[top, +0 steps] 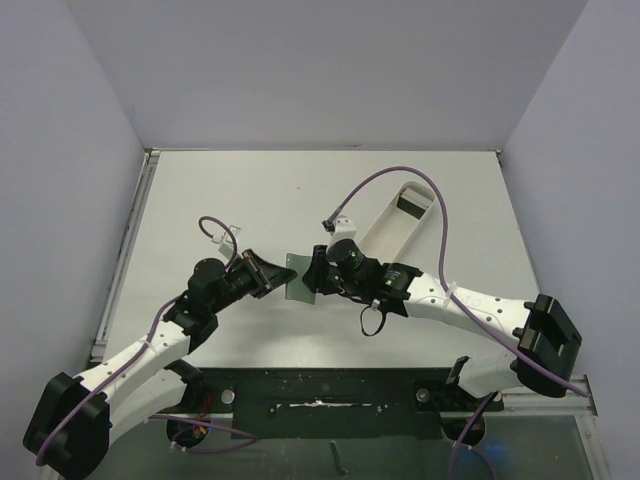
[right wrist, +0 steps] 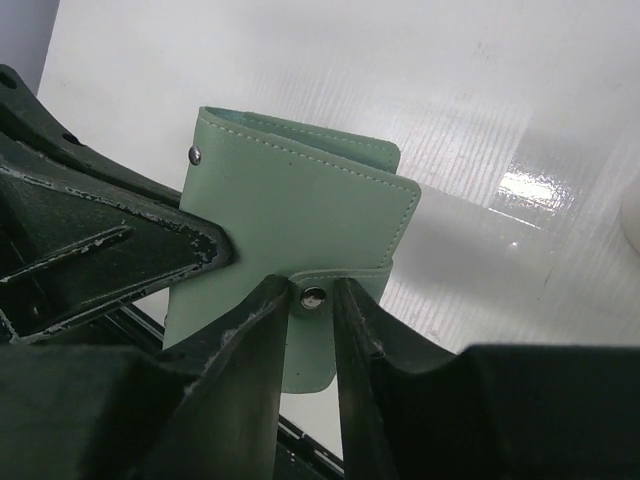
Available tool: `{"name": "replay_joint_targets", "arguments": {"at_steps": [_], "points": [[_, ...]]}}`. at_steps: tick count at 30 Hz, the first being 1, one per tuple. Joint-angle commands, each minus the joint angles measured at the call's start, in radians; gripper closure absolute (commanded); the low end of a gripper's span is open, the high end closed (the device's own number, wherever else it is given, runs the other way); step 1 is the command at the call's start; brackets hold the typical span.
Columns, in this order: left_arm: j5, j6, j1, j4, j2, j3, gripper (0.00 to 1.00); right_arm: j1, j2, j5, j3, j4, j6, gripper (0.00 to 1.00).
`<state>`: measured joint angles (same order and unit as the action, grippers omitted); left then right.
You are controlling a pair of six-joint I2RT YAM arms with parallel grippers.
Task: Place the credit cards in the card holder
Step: Open the card holder at the center of the board.
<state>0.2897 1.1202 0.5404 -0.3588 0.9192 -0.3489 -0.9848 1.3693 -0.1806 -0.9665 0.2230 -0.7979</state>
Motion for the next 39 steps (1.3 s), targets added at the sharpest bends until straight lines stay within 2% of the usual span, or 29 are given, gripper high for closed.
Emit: {"name": "replay_joint_targets", "arguments": {"at_steps": [1, 7, 16, 22, 29, 31, 35, 39], "points": [[0.036, 0.033, 0.001, -0.143, -0.034, -0.022, 1.00, -0.001, 0.013, -0.101, -0.040, 0.029, 0.006, 0.80], [0.018, 0.027, 0.001, -0.130, -0.043, -0.019, 1.00, 0.000, 0.016, -0.134, -0.036, 0.073, 0.008, 1.00], [0.000, 0.010, 0.001, -0.101, -0.027, -0.015, 1.00, -0.001, -0.003, -0.122, 0.012, 0.052, 0.025, 1.00], [-0.030, 0.001, 0.001, -0.056, 0.004, 0.010, 1.00, -0.002, -0.055, -0.056, 0.072, -0.027, 0.055, 1.00], [0.003, 0.082, 0.005, -0.206, 0.125, 0.121, 1.00, -0.001, -0.096, -0.005, 0.172, -0.082, 0.034, 1.00], [0.008, 0.102, 0.007, -0.235, 0.177, 0.137, 0.94, -0.001, -0.100, 0.007, 0.197, -0.098, 0.022, 1.00], [0.074, 0.068, 0.008, -0.259, 0.283, 0.125, 0.71, -0.002, -0.092, 0.032, 0.220, -0.121, 0.003, 1.00], [0.092, -0.006, 0.010, -0.125, 0.335, 0.063, 0.54, -0.007, -0.094, 0.034, 0.210, -0.120, -0.007, 1.00]]}}
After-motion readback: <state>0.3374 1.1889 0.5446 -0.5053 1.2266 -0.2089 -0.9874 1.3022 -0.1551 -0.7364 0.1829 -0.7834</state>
